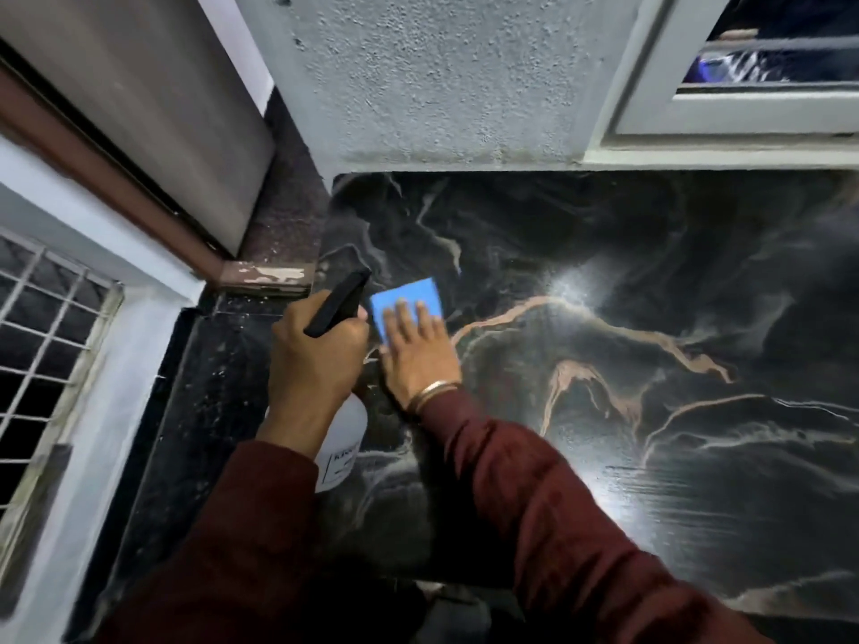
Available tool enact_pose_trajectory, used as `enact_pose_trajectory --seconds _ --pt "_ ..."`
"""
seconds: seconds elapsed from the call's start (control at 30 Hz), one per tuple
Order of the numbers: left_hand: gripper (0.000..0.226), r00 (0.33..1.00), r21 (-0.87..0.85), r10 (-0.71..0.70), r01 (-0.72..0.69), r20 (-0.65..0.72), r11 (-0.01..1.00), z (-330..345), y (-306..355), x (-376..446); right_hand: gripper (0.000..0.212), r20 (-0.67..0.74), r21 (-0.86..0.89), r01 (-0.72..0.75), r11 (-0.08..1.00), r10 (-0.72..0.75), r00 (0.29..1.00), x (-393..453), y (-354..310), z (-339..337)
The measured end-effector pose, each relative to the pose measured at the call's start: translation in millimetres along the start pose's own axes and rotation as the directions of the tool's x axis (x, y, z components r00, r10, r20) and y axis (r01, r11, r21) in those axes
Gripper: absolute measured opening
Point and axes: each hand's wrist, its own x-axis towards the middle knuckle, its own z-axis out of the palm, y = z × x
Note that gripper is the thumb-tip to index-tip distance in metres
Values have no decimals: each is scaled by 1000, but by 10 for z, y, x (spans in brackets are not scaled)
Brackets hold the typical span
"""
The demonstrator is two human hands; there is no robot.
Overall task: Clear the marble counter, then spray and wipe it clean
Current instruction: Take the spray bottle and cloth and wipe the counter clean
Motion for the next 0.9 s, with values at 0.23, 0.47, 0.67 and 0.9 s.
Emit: enact_pose_trajectory --seconds 0.23,0.47,0.67,0.9 --pt "13 1000 -30 2 -2 6 1000 -89 -55 97 53 169 -41 554 831 -541 824 -738 -365 303" --pt "22 993 -55 51 -45 109 997 252 60 10 66 -143 -51 -285 957 275 951 -608 1582 -230" --pt "19 988 7 60 -61 140 998 498 301 -217 63 -195 35 -626 779 620 760 -1004 2014 -254" --pt "10 971 48 109 -122 213 991 1080 606 -551 65 4 -22 92 996 -91 996 -1194 775 117"
